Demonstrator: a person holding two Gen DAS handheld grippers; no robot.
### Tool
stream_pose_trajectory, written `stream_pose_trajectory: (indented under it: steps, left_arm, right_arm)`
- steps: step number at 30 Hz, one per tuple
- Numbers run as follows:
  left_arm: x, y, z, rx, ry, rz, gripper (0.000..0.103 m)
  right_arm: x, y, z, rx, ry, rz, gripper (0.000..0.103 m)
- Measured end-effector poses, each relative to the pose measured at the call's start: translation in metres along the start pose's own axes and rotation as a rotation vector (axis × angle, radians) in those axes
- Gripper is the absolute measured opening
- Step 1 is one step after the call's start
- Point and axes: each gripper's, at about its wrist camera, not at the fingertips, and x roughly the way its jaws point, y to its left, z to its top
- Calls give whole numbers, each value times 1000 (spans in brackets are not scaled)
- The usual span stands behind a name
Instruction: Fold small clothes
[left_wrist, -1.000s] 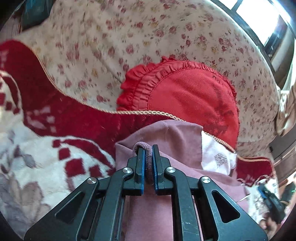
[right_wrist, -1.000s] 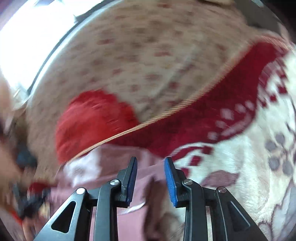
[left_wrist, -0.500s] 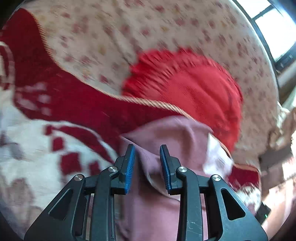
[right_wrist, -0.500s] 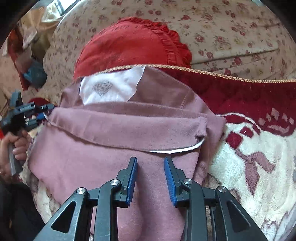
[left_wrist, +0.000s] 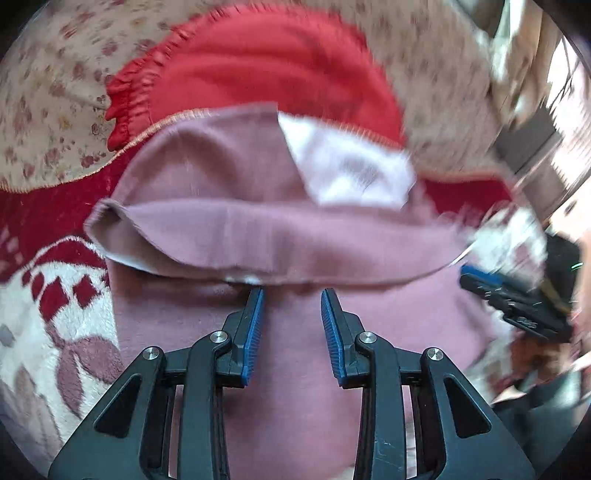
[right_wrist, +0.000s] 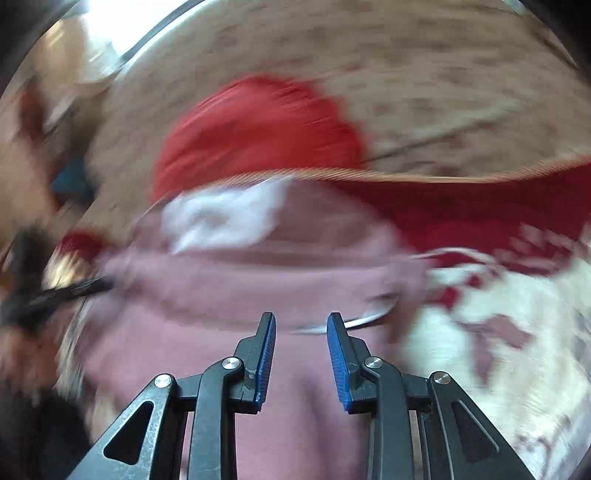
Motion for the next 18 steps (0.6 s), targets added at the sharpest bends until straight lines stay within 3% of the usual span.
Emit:
stream_pose_trajectory:
  steps: [3,6,9,13,18]
  left_arm:
    - [14,-6,4,40,24,71,29]
    - [20,-7,19,32,2,84,29]
    - [21,2,45,-16,-90,67,29]
    - [5,27,73,-119,-268,65,29]
    - [-10,66,70,-280,-320,69,29]
  right_arm:
    - [30,24,0,-118,85,-95,28]
    - [40,19,17,-51,66,-99,29]
    - [50,6,36,35,17,-106,29]
    - [48,-4,64,94,-139,-138,29]
    - [23,-16,68,152,-249,-154,29]
